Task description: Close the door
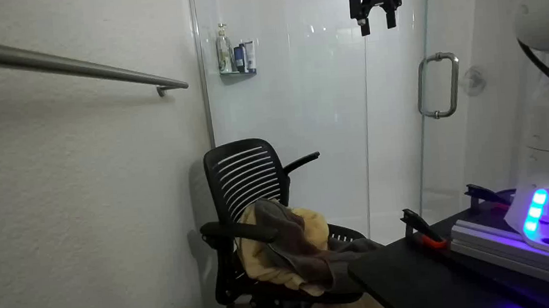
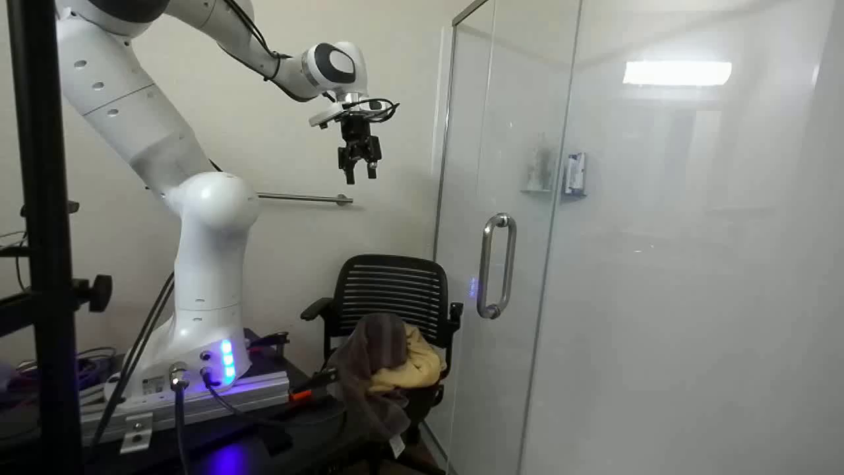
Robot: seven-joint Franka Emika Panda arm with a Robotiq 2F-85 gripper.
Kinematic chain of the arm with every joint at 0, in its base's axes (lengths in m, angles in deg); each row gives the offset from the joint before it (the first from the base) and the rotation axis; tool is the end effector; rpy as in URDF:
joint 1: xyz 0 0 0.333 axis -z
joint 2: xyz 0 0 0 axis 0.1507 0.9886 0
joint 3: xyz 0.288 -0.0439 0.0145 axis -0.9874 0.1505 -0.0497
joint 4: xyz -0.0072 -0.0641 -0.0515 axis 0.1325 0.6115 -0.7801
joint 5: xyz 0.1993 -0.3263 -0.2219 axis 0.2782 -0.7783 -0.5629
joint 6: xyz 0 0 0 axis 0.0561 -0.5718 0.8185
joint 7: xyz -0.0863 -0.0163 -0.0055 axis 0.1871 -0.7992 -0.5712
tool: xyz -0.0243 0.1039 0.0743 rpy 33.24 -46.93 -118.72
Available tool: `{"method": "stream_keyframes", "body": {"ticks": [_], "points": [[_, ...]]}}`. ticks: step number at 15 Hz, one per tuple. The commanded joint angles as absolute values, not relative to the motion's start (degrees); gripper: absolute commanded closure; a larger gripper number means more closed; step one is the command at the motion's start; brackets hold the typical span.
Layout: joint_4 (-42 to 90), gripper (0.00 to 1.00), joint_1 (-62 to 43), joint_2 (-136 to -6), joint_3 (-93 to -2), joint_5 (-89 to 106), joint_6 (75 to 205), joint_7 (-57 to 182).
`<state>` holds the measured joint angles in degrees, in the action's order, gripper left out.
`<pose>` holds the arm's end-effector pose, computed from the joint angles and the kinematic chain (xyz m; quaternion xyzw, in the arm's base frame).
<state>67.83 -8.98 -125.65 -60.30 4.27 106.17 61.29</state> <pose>0.4162 0.0569 0.5072 0.9936 0.0234 0.0332 0.1054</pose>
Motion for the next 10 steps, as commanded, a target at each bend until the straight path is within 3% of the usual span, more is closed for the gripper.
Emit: {"method": "stream_keyframes", "body": {"ticks": [1,10], "points": [[67.72,0.0,-10.03,-125.5,-59.54,3.77,106.01,60.77],[78.81,0.0,-5.03,-150.27,-56.08,0.53,107.65,49.24]]}}
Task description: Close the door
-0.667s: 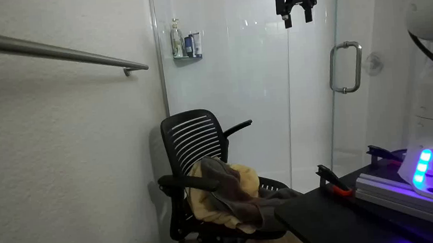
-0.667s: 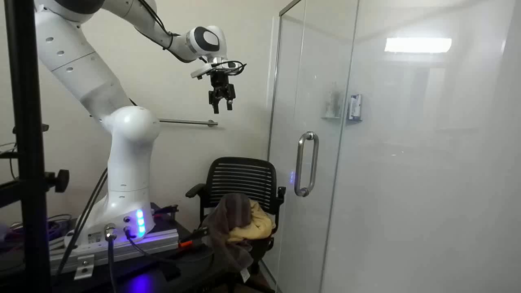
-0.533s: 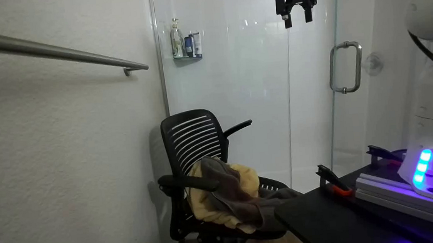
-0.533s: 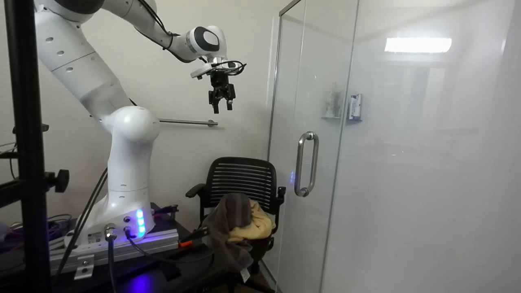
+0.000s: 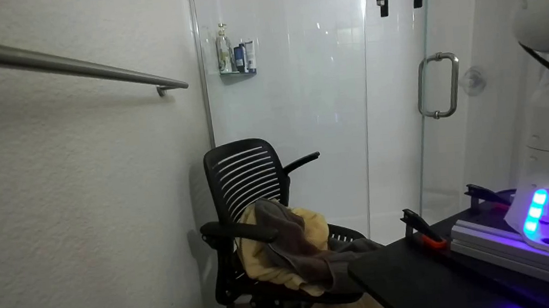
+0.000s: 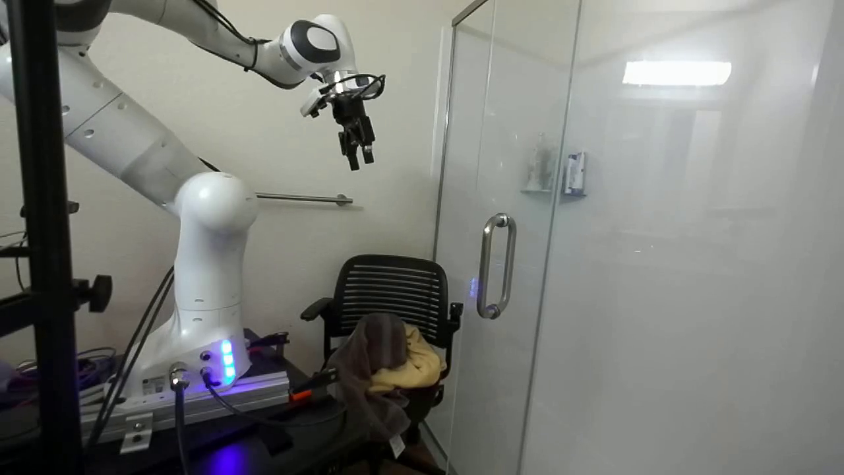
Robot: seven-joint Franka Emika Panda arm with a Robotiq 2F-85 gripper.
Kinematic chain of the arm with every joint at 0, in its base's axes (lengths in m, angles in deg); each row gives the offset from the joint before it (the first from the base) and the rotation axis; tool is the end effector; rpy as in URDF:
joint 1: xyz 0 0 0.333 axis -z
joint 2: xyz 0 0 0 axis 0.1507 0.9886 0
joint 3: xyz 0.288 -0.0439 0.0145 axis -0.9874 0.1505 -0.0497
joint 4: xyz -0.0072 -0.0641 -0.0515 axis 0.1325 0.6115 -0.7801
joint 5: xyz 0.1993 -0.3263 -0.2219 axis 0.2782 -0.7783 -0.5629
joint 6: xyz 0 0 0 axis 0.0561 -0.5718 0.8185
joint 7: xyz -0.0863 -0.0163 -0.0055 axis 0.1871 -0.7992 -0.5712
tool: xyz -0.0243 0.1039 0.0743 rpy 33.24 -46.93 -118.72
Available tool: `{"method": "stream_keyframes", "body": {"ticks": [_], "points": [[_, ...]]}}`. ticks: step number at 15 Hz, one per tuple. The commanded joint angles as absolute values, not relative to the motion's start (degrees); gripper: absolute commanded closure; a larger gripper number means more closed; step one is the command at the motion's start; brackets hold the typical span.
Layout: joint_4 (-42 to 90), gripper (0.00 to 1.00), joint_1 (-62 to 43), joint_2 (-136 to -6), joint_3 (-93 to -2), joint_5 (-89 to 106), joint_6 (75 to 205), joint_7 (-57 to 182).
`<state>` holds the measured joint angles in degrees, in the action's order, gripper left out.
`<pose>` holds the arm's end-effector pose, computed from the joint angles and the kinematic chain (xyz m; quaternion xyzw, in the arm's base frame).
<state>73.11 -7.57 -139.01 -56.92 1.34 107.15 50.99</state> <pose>0.3689 0.0130 0.5536 0.9813 -0.1066 0.1200 0.1059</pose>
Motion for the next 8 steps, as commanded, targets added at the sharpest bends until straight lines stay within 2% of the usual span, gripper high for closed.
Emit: {"method": "stream_keyframes", "body": {"ticks": [1,6,7,8], "points": [[79.9,0.0,-3.83,-153.84,-55.26,0.04,107.05,48.61],[82.16,0.0,4.97,-168.06,-46.62,-3.17,100.12,47.68],[79.14,0.0,2.47,-162.7,-49.36,-1.54,101.13,48.56],[79.19,0.0,3.47,-164.62,-48.12,-1.63,100.71,49.38]]}}
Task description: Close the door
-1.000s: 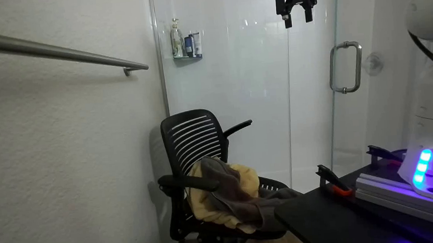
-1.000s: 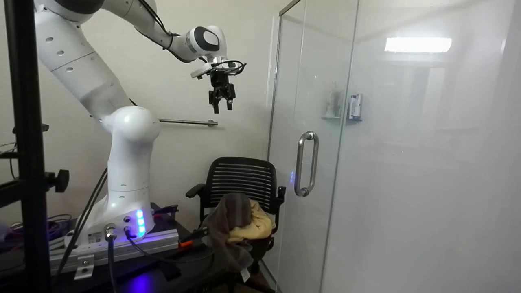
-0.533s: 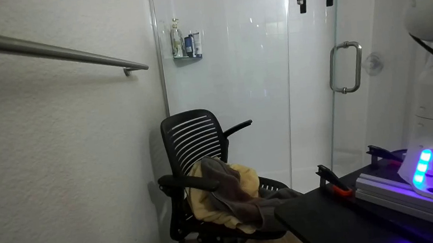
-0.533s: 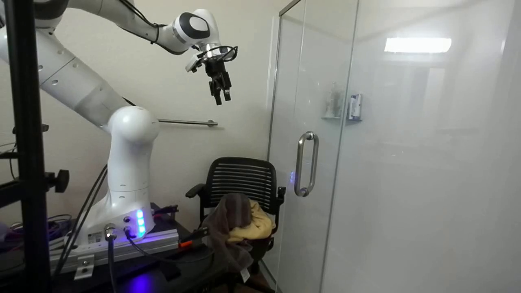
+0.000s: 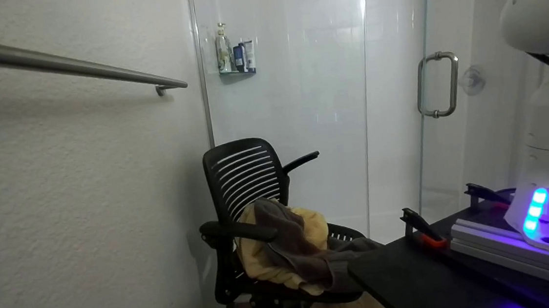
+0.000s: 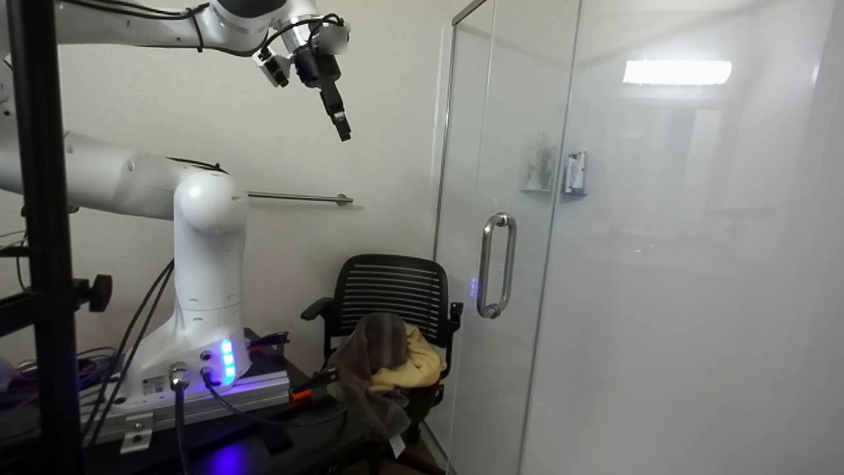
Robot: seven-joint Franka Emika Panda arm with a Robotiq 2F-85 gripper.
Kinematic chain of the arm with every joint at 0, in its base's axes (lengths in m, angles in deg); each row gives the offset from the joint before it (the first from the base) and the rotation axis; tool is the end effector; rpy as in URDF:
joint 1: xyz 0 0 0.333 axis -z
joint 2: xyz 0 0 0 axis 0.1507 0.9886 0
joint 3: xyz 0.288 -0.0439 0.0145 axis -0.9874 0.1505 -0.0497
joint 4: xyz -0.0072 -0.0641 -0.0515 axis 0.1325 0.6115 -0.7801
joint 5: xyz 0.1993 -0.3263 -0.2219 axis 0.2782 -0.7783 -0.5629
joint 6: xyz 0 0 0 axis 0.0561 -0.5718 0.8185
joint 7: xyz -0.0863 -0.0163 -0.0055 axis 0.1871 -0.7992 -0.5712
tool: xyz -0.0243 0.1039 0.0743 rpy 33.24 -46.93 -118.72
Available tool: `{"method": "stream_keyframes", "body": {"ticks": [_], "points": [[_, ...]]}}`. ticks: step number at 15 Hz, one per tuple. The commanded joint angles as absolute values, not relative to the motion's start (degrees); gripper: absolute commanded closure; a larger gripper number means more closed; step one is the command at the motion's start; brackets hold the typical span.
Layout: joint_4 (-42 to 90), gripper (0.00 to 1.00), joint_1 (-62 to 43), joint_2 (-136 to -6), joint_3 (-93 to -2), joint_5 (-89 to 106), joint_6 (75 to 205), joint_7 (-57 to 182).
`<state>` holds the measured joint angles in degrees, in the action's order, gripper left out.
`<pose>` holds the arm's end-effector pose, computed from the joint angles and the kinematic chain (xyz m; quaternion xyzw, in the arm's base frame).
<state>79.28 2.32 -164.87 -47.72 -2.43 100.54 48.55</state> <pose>0.2322 -0.0961 0.6203 0.9329 -0.2763 0.2185 0.0752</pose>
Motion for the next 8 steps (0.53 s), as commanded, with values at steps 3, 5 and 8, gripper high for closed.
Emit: {"method": "stream_keyframes", "body": {"ticks": [3,5,8], "points": [[79.16,0.0,2.66,-163.87,-48.93,-1.54,100.53,50.02],[77.72,0.0,5.44,-160.67,-44.83,-2.49,101.47,48.62],[73.14,0.0,9.78,-156.13,-37.61,-5.4,106.05,47.59]]}}
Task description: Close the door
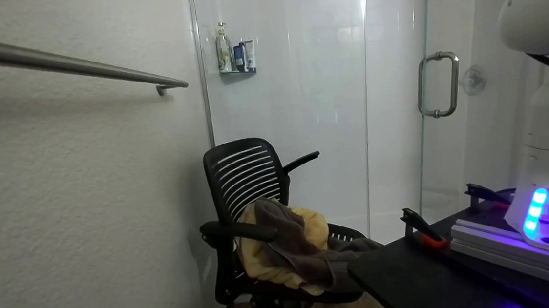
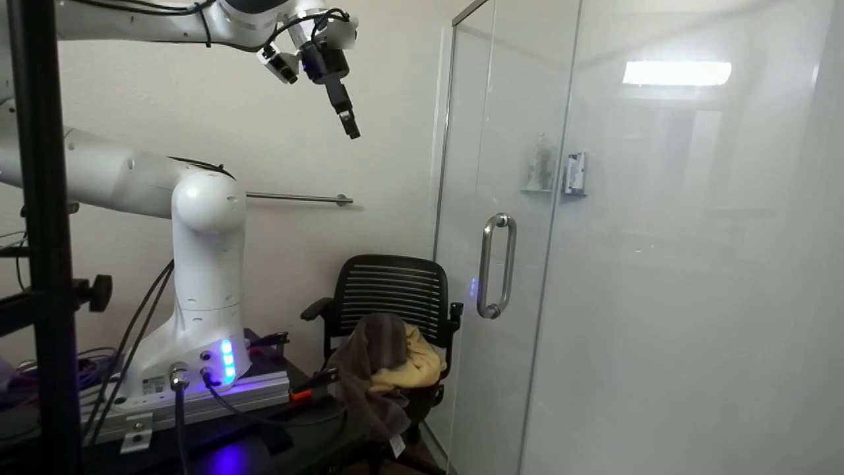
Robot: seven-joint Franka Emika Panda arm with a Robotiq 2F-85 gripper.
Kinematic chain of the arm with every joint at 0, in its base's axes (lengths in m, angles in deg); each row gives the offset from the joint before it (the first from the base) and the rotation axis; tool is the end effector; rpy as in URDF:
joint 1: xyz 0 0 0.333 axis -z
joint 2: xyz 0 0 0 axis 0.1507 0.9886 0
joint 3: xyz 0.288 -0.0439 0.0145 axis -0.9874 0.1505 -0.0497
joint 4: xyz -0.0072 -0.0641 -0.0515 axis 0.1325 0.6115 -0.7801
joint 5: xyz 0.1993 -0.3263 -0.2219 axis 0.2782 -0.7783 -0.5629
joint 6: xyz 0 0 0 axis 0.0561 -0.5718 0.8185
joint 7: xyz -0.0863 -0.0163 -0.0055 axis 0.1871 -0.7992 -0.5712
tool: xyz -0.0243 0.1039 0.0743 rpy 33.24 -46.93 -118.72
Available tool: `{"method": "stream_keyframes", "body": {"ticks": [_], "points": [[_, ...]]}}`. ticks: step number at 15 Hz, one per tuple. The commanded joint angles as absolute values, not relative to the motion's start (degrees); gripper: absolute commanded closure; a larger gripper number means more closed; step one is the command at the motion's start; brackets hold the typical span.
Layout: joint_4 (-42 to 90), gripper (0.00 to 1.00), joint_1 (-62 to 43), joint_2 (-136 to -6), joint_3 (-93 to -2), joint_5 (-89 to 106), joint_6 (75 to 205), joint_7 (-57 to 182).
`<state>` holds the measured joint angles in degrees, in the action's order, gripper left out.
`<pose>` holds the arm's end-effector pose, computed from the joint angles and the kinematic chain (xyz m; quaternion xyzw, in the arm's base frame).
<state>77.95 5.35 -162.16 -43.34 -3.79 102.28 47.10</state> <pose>0.2306 -0.1396 0.6200 0.9174 -0.3289 0.2166 0.0573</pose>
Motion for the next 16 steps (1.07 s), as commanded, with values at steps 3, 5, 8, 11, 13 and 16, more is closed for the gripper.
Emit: {"method": "stream_keyframes", "body": {"ticks": [3,5,8,11,13,16], "points": [[66.04,0.0,9.19,-149.41,-33.66,-5.69,112.03,50.66],[61.39,0.0,8.3,-144.2,-33.76,-5.85,114.64,53.41],[54.21,0.0,7.92,-136.5,-34.42,-5.66,114.65,56.45],[55.27,0.0,9.18,-137.33,-35.13,-4.42,115.13,56.14],[53.74,0.0,9.23,-134.95,-35.4,-4.19,115.24,56.09],[54.98,0.0,9.6,-135.43,-35.33,-4.58,116.19,55.65]]}}
